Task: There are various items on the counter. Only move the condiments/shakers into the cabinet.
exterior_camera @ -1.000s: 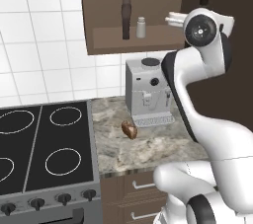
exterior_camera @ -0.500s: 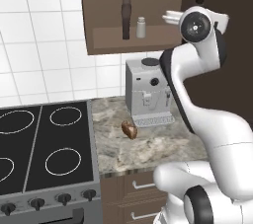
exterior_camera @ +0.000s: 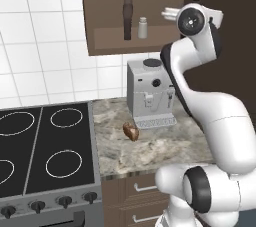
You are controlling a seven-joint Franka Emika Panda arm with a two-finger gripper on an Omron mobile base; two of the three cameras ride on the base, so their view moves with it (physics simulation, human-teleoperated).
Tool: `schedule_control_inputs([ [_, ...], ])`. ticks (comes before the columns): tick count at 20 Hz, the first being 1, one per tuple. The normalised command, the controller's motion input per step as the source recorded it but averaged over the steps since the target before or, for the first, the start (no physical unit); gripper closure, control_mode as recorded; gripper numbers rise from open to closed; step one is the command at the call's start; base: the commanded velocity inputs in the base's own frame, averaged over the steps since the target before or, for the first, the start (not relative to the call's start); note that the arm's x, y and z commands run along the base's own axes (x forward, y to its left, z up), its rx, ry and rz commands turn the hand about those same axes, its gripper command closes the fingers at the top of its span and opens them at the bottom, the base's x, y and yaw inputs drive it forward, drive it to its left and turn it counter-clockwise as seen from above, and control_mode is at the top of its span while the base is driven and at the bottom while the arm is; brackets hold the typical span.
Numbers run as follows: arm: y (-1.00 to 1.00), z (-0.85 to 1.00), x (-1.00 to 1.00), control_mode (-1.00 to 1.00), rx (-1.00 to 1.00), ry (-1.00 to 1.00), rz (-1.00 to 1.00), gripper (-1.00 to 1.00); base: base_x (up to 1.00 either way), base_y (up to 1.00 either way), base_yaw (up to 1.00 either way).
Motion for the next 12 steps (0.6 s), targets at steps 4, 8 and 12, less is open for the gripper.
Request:
schedule_control_inputs([
  [4,-0.08,0.00,0.57,-1.00,0.00,0.00,0.00,1.00,0.00,0.00,0.00],
  [8,-0.04,0.00,0.56,-1.00,0.00,0.00,0.00,1.00,0.00,0.00,0.00],
  [12,0.00,0.00,0.47,-1.00,0.00,0.00,0.00,1.00,0.00,0.00,0.00],
])
